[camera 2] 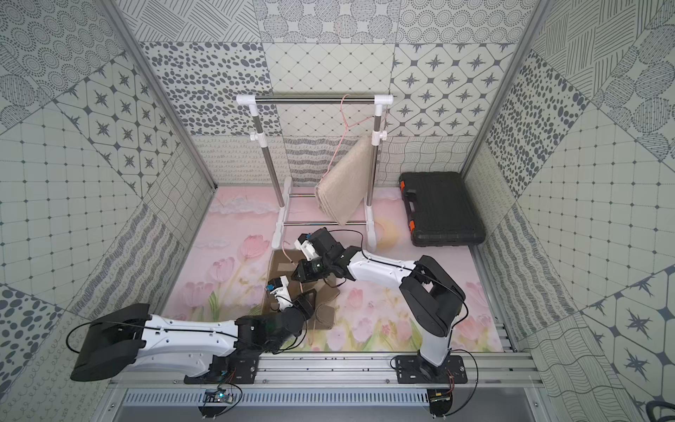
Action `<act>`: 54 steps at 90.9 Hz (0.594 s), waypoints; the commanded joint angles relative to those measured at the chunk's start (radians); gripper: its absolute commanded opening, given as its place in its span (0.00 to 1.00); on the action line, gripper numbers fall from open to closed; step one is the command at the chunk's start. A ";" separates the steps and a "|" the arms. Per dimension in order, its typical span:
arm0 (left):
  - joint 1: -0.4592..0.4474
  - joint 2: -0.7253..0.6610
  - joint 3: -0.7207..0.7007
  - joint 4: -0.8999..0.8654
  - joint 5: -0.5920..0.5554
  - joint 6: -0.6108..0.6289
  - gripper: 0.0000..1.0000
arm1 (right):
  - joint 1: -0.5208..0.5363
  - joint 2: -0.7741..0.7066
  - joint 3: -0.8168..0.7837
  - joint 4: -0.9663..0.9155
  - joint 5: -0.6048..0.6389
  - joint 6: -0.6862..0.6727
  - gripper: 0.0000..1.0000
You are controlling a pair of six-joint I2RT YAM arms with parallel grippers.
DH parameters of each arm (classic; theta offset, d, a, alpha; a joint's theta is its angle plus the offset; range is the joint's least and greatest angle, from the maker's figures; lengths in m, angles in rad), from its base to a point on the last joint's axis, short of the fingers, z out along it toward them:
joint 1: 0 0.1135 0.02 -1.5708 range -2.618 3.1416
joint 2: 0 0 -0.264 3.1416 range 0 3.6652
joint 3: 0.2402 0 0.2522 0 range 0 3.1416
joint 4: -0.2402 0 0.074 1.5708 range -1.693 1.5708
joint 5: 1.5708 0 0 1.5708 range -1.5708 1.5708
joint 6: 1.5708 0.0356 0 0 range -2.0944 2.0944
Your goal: Hang the scarf on the hanger
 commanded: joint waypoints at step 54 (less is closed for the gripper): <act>0.458 -0.245 0.029 -0.375 0.701 0.015 0.71 | -0.132 -0.126 -0.259 0.357 -0.176 0.058 0.00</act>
